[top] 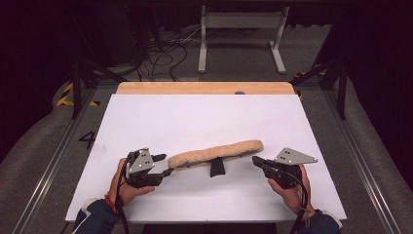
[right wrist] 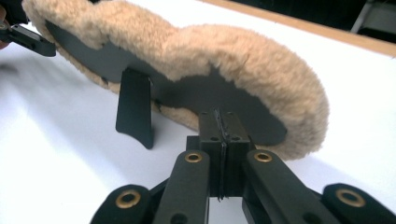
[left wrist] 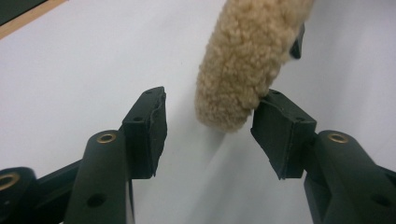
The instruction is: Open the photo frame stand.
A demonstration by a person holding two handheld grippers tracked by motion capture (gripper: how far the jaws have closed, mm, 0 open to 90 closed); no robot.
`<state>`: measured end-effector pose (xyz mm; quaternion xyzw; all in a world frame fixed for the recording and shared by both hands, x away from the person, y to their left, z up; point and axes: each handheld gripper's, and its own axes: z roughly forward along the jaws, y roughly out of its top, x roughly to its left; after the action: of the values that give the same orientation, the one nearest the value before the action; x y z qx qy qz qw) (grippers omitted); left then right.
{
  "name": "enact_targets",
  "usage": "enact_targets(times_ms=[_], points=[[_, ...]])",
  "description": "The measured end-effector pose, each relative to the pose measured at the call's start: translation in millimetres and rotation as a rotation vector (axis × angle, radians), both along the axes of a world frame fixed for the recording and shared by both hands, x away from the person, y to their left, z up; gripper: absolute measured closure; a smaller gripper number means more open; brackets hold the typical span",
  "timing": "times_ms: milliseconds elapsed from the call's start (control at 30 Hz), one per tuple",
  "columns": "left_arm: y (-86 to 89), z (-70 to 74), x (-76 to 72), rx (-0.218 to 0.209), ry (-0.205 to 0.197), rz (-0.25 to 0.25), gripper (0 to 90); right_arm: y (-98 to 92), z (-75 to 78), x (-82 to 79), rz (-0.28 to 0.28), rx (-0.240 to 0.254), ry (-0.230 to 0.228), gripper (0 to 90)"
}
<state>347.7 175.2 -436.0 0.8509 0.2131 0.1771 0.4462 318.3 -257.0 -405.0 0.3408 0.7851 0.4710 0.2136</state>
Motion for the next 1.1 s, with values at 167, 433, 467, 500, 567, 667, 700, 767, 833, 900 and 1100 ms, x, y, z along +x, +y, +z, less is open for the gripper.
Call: enact_targets(times_ms=[167,433,467,500,567,667,700,767,833,900,1100], points=[[-2.1,1.6,1.1,-0.017,-0.008,0.004,37.2,-1.2,7.1,-3.0,-0.003,0.009,-0.042,90.0],[-12.4,-0.7,7.2,-0.018,0.006,-0.035,38.8,2.5,11.5,-3.3,-0.008,0.004,-0.064,90.0],[-13.2,-0.8,7.6,-0.016,0.001,-0.04,40.5,2.8,11.3,-2.9,-0.009,0.002,-0.064,90.0],[-13.2,-0.8,7.6,-0.016,0.001,-0.04,42.0,2.8,11.3,-2.9,-0.009,0.002,-0.064,90.0],[-13.7,-1.1,8.2,-0.01,0.006,-0.054,45.2,2.7,10.0,-1.6,-0.01,0.002,-0.058,90.0],[-13.7,-2.4,8.7,0.003,0.015,-0.066,50.1,1.0,8.4,0.3,-0.019,0.007,-0.051,89.9],[-12.9,-2.8,9.2,-0.002,0.019,-0.063,50.3,-0.3,7.9,1.5,-0.025,0.012,-0.049,89.9],[-12.5,-2.9,9.4,-0.006,0.021,-0.062,50.3,-0.8,7.8,2.0,-0.025,0.013,-0.048,89.6],[-12.0,-3.0,9.7,-0.007,0.02,-0.062,50.8,-1.1,7.3,2.7,-0.032,0.016,-0.043,89.4],[-12.2,-2.9,9.5,-0.003,0.022,-0.069,51.6,-0.4,6.7,3.2,-0.031,0.015,-0.04,89.3],[-12.5,-2.2,10.7,0.006,0.031,-0.1,57.8,1.5,5.9,2.6,-0.03,0.006,-0.033,88.6]])
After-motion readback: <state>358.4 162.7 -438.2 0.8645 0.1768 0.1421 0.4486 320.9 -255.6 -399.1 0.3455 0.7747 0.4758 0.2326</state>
